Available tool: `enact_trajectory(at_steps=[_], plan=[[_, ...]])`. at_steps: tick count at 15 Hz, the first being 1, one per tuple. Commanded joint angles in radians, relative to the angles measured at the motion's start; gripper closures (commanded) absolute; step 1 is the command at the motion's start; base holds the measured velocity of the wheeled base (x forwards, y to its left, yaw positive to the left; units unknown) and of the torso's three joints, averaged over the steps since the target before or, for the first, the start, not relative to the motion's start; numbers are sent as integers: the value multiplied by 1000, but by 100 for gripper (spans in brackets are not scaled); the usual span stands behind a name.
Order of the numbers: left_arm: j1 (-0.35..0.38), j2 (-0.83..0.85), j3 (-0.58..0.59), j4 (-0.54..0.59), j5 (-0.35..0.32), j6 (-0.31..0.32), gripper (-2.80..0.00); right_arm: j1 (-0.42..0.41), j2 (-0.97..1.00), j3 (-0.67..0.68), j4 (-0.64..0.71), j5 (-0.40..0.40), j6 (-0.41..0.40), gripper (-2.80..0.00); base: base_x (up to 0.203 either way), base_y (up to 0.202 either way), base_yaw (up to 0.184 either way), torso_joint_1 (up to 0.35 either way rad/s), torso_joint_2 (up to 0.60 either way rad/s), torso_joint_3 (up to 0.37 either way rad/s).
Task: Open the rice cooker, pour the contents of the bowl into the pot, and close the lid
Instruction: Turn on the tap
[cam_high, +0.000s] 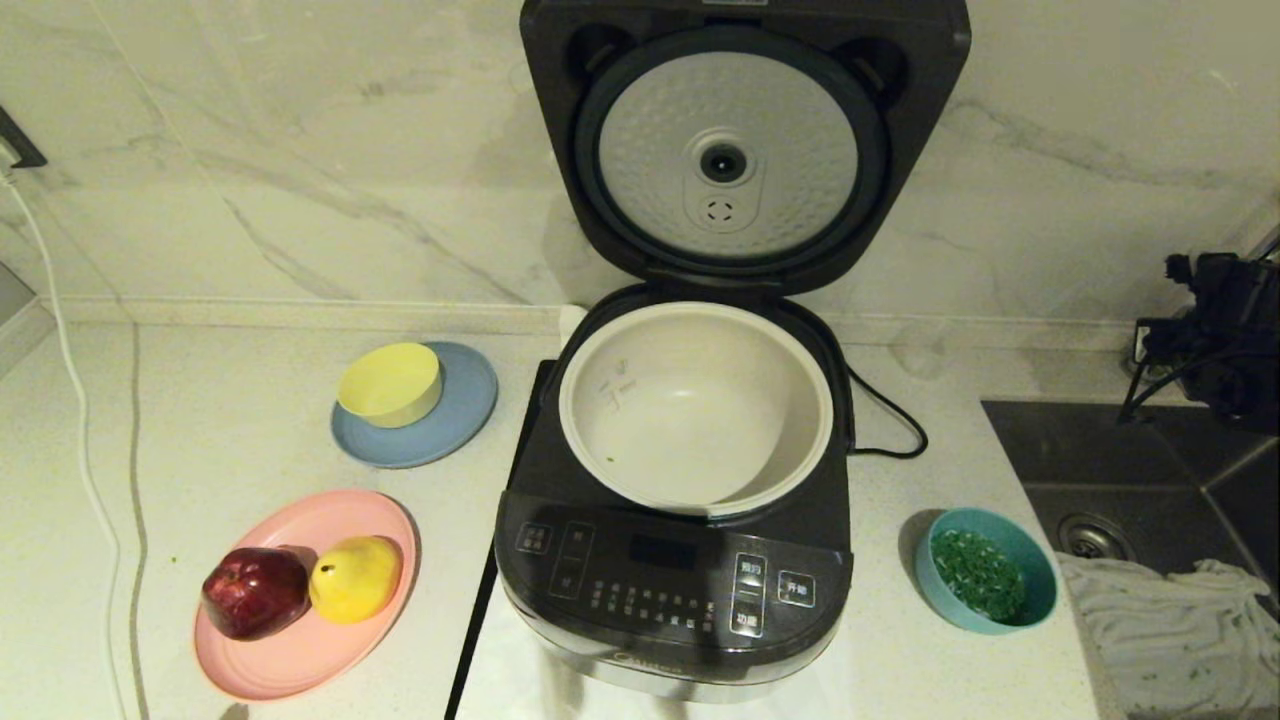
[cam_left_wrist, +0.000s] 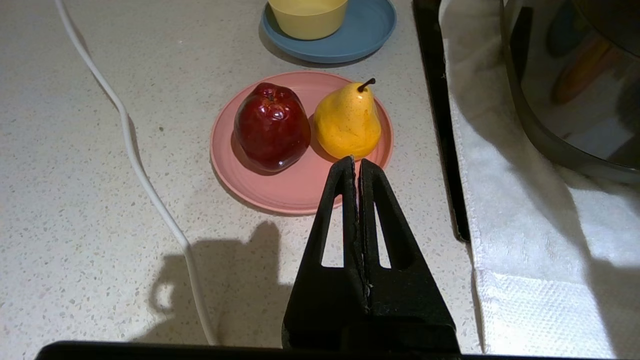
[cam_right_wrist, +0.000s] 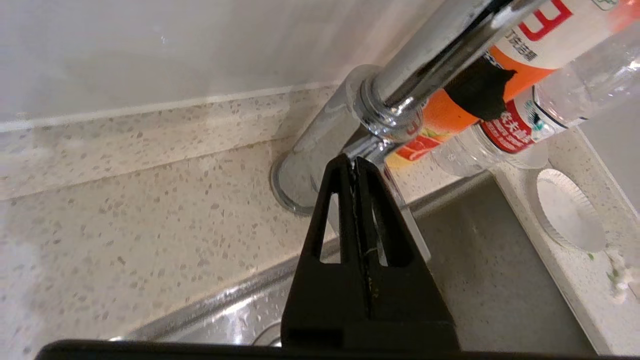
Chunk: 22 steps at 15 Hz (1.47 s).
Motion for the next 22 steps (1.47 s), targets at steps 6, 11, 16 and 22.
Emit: enact_trajectory(at_steps=[6, 11, 16, 22], plan=[[0, -1, 9, 0, 0, 0, 0, -2, -56, 104, -31, -1, 0, 0, 0, 0, 0, 0, 0, 0], [0, -1, 9, 0, 0, 0, 0, -7, -81, 170, -37, -1, 0, 0, 0, 0, 0, 0, 0, 0], [0, -1, 9, 0, 0, 0, 0, -8, -99, 237, -83, -1, -18, 0, 0, 0, 0, 0, 0, 0], [0, -1, 9, 0, 0, 0, 0, 12, -271, 366, -107, 14, 12, 0, 0, 0, 0, 0, 0, 0]])
